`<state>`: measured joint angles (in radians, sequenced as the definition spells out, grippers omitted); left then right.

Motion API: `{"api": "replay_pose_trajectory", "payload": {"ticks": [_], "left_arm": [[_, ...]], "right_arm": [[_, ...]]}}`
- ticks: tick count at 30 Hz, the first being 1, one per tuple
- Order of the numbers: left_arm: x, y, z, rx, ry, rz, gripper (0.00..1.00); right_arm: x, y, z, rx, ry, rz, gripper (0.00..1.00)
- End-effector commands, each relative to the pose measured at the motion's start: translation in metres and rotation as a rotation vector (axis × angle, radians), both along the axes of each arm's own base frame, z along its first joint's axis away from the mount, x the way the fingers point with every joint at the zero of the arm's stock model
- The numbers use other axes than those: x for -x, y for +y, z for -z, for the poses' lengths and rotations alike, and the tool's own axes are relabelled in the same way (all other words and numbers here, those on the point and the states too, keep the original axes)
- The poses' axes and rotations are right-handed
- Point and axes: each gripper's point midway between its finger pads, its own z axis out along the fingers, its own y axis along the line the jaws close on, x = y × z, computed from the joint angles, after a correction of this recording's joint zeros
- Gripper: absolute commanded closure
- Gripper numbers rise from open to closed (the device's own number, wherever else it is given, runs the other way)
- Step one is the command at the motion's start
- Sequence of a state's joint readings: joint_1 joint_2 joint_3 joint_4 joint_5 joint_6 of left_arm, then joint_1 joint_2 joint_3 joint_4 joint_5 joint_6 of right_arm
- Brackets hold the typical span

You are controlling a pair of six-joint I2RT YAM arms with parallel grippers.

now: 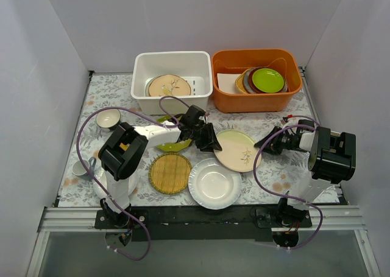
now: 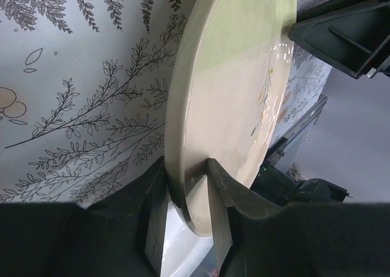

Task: Place the plates into the plastic bin on the countertop
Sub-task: Pick up the plate at the center of the board.

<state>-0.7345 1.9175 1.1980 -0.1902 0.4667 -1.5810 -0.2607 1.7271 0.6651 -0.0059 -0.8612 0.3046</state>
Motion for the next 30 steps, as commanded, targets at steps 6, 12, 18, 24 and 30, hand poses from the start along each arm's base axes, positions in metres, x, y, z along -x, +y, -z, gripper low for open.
{"api": "replay_pose_trajectory", "payload": {"ticks": [6, 12, 18, 24, 30], "left_arm": [[-0.022, -0.022, -0.092, 0.163, -0.185, -0.036, 1.0], [-0.029, -0.015, -0.128, 0.236, -0.225, -0.07, 1.0], [-0.034, -0.003, -0.149, 0.261, -0.253, -0.092, 1.0], [-0.031, 0.009, -0.162, 0.249, -0.283, -0.102, 1.0], [-0.024, 0.025, -0.183, 0.266, -0.324, -0.117, 1.0]], "right_arm": [[0.012, -0.011, 0.011, 0.153, 0.049, 0.026, 0.59], [0.005, -0.018, -0.01, 0.203, -0.023, 0.062, 0.5], [-0.007, -0.017, -0.046, 0.199, -0.144, 0.076, 0.46], [-0.011, -0.014, -0.081, 0.187, -0.254, 0.083, 0.41], [-0.007, -0.016, -0.104, 0.225, -0.33, 0.103, 0.31]]}}
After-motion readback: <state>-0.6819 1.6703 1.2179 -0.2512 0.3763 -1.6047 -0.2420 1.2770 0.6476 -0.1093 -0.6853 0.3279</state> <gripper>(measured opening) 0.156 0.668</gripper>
